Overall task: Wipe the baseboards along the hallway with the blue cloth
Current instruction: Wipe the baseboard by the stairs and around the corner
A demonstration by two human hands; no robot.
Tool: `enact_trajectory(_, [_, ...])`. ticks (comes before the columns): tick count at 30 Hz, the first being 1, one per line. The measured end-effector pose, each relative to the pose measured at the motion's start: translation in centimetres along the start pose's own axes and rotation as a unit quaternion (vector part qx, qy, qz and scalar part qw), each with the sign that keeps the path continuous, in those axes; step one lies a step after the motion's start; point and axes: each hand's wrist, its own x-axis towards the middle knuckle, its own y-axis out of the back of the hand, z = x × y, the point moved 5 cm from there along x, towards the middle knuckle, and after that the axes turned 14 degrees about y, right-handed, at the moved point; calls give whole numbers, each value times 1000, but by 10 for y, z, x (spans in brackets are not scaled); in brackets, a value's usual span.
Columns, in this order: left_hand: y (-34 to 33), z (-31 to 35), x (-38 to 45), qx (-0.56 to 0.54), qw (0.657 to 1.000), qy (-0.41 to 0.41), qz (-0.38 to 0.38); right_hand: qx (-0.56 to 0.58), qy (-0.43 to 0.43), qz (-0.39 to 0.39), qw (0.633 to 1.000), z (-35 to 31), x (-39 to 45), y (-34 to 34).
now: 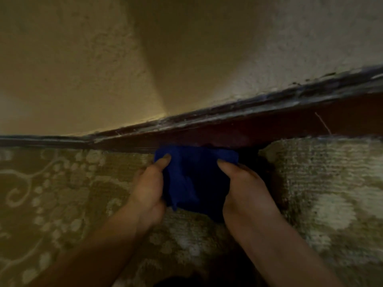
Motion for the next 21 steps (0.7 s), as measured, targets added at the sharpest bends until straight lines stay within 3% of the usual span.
enact_trajectory(5, [-7,4,19,54,997,27,-38,-45,15,-2,999,-6,1,-1])
enact_trajectory(11, [-15,-22,86,-15,992,71,-99,-94,34,-12,995,-23,-11,-4])
enact_trajectory(16, [-8,13,-4,-89,985,-22,-146,-105,125,36,986,-26,-26,-18])
enact_trajectory(19, [-5,22,-17,-63,982,-69,-164,-95,226,26,969,-24,-22,-12])
enact_trajectory(21, [-4,18,-2,-42,986,-71,-144,-105,247,65,961,-23,-15,-6])
